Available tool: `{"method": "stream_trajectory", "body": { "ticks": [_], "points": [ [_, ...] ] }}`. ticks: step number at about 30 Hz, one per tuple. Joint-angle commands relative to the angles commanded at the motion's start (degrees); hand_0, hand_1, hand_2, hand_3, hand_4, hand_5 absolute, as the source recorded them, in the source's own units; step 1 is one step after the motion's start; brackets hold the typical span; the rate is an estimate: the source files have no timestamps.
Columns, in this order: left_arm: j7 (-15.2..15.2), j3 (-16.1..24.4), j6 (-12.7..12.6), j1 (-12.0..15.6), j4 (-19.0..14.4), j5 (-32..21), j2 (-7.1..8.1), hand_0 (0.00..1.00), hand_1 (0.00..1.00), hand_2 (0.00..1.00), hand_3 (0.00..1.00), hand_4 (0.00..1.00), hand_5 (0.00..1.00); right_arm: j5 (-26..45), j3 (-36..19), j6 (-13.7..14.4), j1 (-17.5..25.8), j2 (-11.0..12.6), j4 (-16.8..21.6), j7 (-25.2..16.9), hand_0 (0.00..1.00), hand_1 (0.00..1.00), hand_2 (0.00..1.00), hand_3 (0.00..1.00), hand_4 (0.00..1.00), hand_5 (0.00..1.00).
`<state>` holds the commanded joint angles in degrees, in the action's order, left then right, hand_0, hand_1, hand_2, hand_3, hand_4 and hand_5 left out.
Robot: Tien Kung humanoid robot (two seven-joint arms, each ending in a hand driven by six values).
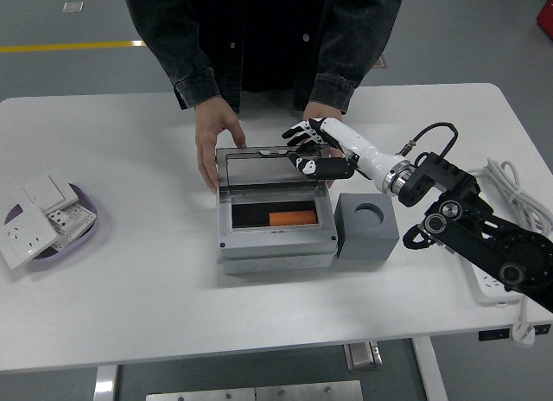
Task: Pick up the cylinder from the cube,place it in the box,flap close box
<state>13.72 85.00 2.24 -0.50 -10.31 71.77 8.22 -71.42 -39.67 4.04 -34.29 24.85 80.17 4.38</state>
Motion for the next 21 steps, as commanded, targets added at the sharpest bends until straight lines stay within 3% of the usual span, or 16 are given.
{"method": "stream_trajectory", "body": {
  "ticks": [8, 21],
  "points": [
    [-0.11, 0.05, -0.04, 0.12, 0.00, -0.21, 0.09, 0.630, 0.657, 0.585, 0.660, 0.709, 0.387, 1.26, 1.30, 0.64, 2.52, 5.33, 7.82, 0.20, 0.668, 0.654, 0.696, 0.710, 0.592, 0.239],
    [-0.17, -0.10, -0.02, 0.05, 0.00, -0.42, -0.02, 0.630, 0.658, 0.585, 0.660, 0.711, 0.380, 7.78, 2.27, 1.88, 5.39, 6.20, 9.27, -3.01, 0.626, 0.647, 0.694, 0.709, 0.562, 0.274]
  ]
}}
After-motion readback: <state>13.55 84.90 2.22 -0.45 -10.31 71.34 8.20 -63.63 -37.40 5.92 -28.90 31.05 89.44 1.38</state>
